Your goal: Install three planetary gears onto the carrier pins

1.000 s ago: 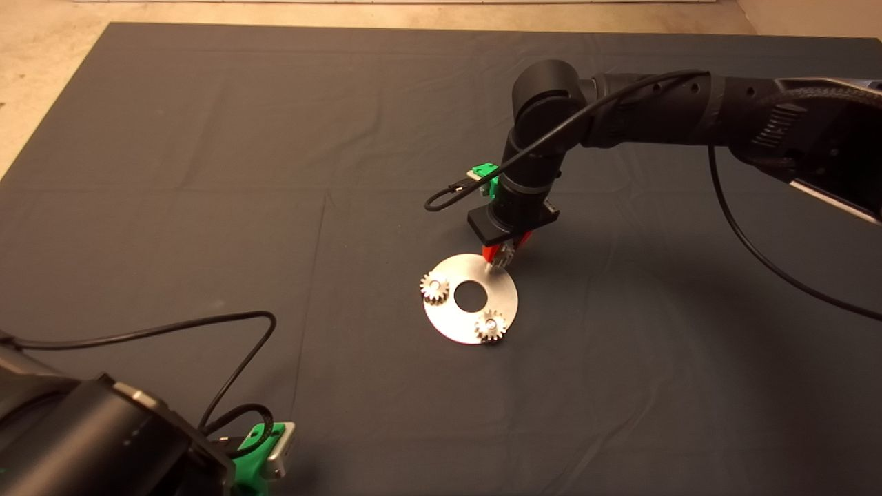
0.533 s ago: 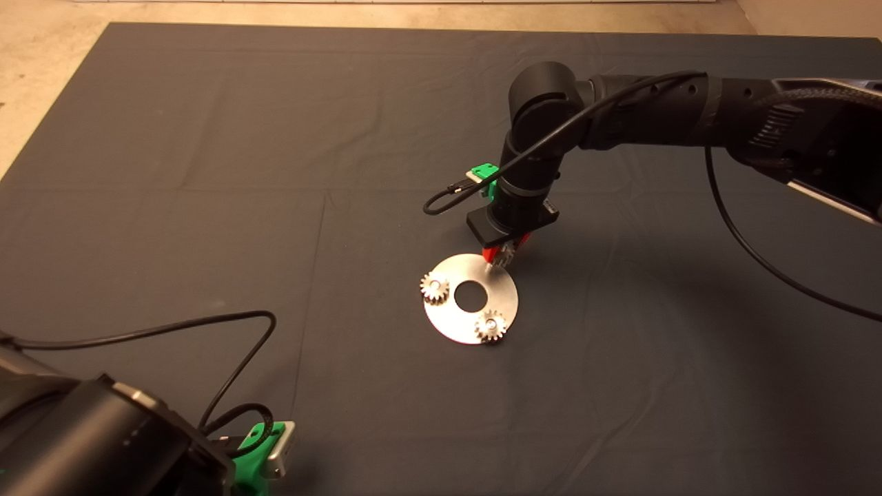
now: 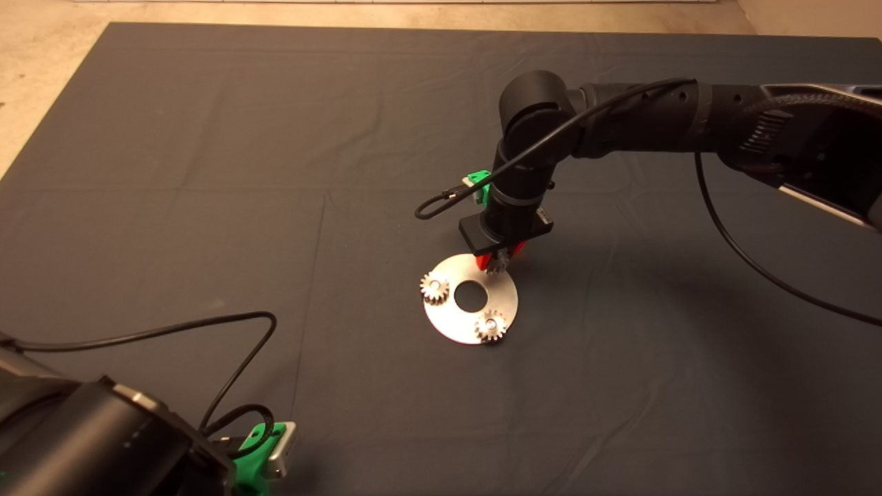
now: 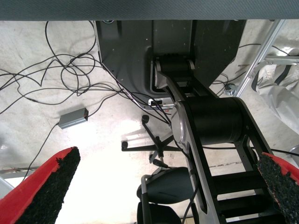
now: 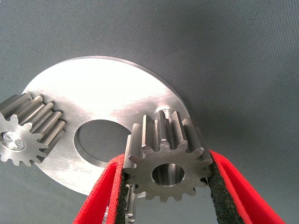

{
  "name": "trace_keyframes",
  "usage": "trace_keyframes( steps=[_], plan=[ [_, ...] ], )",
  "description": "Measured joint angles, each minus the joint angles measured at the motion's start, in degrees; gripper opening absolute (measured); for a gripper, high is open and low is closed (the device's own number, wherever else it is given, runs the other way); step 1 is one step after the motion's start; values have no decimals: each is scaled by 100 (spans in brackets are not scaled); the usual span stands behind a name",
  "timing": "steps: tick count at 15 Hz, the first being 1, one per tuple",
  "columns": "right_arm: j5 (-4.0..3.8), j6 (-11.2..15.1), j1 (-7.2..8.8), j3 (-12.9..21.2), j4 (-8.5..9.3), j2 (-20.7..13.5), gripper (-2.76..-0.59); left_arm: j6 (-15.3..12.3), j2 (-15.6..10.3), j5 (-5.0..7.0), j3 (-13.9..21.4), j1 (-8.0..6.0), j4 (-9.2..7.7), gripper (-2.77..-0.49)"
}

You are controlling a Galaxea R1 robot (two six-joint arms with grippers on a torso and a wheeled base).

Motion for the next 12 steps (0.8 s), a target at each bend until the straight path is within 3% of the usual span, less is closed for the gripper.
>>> trace_keyframes(
  steps=[8, 12],
  plan=[
    [5, 80, -1, 9, 0, -28, -232, 0, 1, 0, 0, 0, 21, -49],
    [143, 83, -1, 15, 4, -215, -232, 0, 1, -1, 0, 5, 22, -49]
  ],
)
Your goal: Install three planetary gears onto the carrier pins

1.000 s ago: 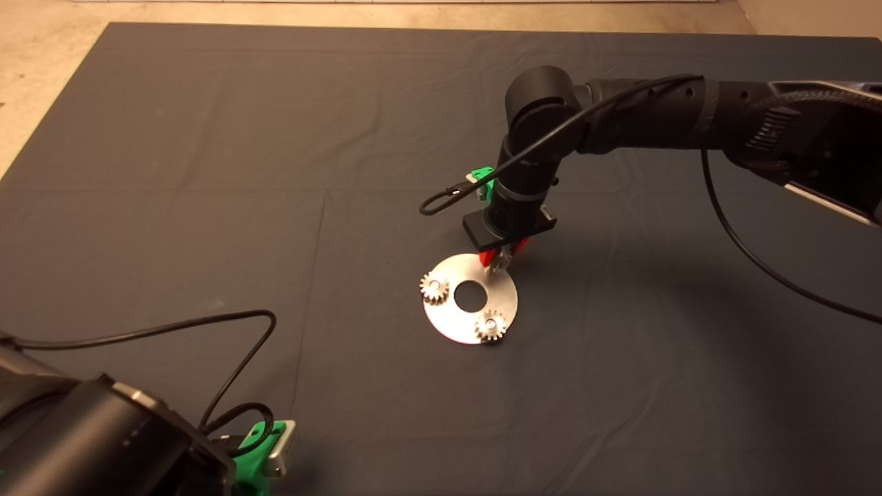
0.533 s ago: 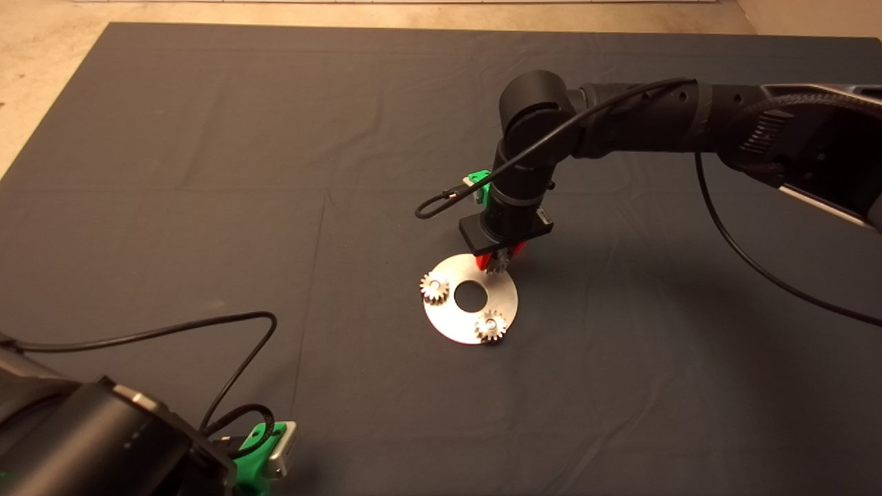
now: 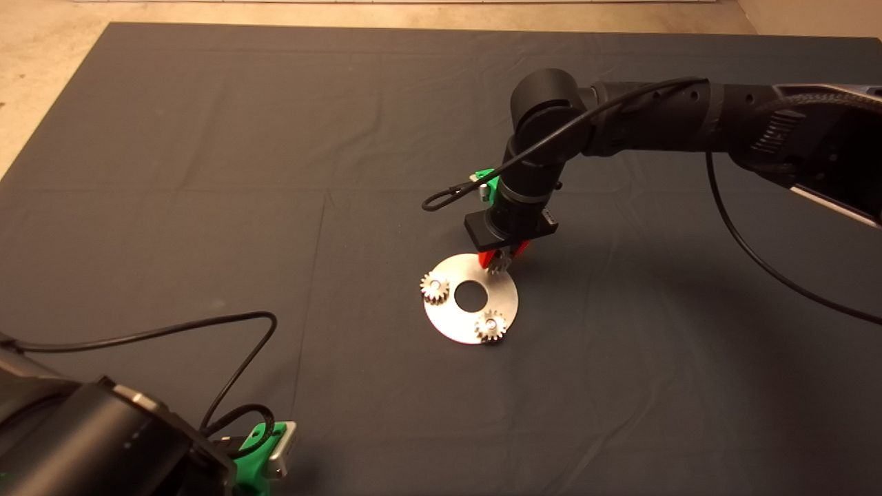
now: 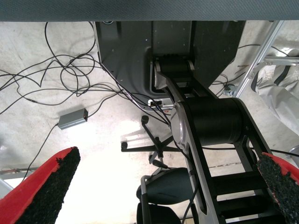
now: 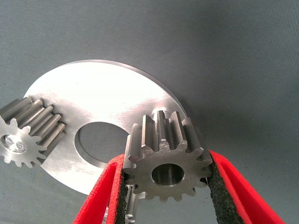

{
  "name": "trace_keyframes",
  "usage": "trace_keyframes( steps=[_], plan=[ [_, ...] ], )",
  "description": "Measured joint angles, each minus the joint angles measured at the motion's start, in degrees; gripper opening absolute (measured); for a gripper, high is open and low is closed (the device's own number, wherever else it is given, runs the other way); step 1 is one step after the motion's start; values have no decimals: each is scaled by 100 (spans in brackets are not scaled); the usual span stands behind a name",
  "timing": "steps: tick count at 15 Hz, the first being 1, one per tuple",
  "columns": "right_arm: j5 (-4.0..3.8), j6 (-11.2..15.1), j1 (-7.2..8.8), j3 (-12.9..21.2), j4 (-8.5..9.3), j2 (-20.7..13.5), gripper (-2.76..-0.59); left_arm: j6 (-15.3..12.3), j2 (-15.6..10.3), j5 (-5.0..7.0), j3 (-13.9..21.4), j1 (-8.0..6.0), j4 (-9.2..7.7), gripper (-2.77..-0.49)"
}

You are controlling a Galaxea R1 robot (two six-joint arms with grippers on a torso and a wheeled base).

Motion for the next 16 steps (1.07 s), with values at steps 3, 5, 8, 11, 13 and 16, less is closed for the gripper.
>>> trace_keyframes(
  steps=[3, 5, 8, 11, 13, 16],
  plan=[
    [57, 0, 0, 21, 5, -89, -232, 0, 0, 1, 0, 28, 18, -49],
    [44, -2, 2, 21, 5, -99, -231, 0, 0, -1, 0, 30, 18, -49],
    [-45, -55, 1, 38, 2, -17, -231, 0, 0, 1, 0, 30, 18, -49],
    [-225, -157, 5, 85, -22, 228, -232, 0, -1, 1, 0, 30, 18, -49],
    [-122, -196, -24, 173, -15, 397, -232, 0, 0, 1, 0, 28, 18, -49],
    [-79, -195, -30, 189, -15, 444, -232, 0, 0, 1, 0, 28, 18, -49]
  ],
)
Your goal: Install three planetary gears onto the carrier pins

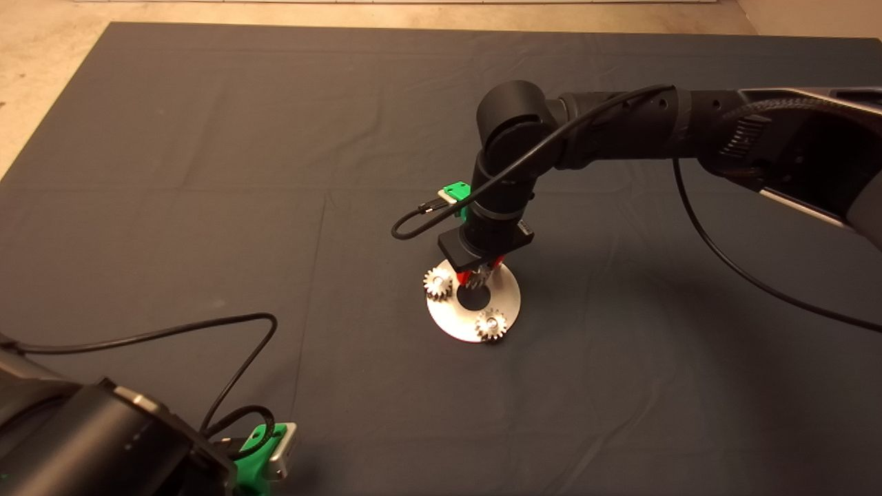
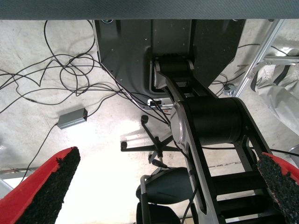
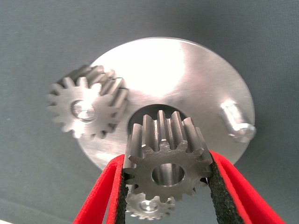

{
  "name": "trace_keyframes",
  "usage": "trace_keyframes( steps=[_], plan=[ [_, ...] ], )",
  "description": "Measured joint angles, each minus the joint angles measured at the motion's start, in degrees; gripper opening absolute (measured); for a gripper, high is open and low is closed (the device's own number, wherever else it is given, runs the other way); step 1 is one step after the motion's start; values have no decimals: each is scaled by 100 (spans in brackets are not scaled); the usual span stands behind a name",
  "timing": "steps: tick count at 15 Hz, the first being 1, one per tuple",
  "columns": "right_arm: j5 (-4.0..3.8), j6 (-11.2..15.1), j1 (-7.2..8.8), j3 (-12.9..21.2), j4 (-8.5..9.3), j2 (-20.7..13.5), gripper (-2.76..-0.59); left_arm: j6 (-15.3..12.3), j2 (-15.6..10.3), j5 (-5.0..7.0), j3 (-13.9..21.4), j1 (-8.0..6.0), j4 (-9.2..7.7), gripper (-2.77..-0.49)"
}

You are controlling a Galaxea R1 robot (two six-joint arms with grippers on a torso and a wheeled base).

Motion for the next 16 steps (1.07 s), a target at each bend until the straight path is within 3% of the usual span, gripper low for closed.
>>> trace_keyframes(
  steps=[2, 11, 16],
  plan=[
    [-56, 0, -2, -79, 0, -39, -232, 0, 0, 0, 0, 2, 0, -49],
    [0, 5, 15, -228, 6, -69, -232, 0, -1, 0, 0, 2, 0, -49],
    [-43, 5, 67, -269, 4, -135, -232, 0, -1, 0, 0, 0, 0, -49]
  ],
)
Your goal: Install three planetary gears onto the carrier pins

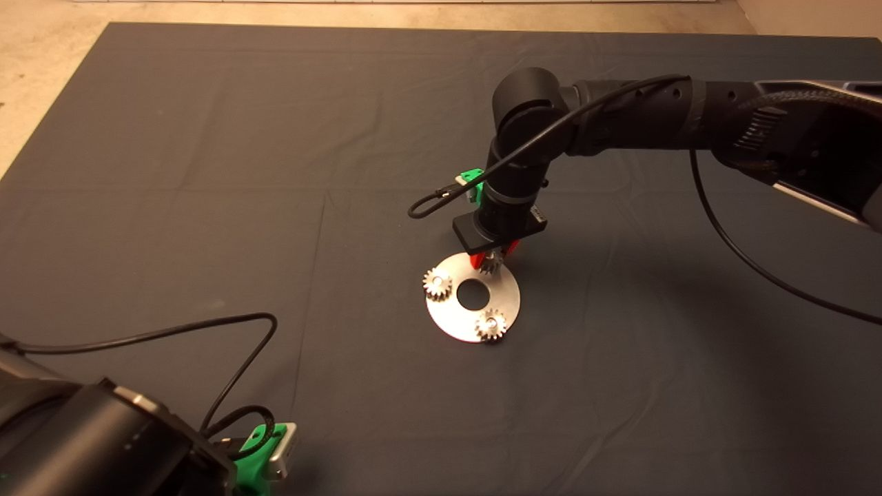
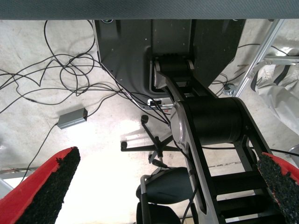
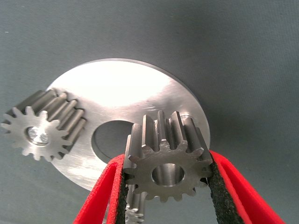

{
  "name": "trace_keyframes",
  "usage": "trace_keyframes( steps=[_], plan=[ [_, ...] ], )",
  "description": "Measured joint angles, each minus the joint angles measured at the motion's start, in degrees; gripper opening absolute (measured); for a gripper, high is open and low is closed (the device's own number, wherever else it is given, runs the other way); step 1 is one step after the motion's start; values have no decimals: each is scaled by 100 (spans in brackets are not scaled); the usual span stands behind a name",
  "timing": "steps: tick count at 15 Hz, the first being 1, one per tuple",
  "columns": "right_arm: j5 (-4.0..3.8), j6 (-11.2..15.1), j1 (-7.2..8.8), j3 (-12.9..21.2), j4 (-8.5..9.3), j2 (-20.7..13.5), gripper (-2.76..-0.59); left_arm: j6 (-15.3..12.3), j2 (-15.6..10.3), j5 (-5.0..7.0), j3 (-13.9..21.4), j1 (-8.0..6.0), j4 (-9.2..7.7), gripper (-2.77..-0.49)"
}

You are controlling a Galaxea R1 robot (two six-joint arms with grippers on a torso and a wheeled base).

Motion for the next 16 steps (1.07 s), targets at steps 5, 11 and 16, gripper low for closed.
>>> trace_keyframes(
  steps=[5, 11, 16],
  plan=[
    [6, 2, 57, -4, 0, -17, -232, 0, 0, 2, 0, 1, 0, -49],
    [1, 48, 60, -4, 0, -166, -232, 1, 0, 0, 0, 0, 1, -49],
    [4, 63, 57, -2, 2, -179, -232, 1, 0, 0, 0, 2, 2, -49]
  ],
)
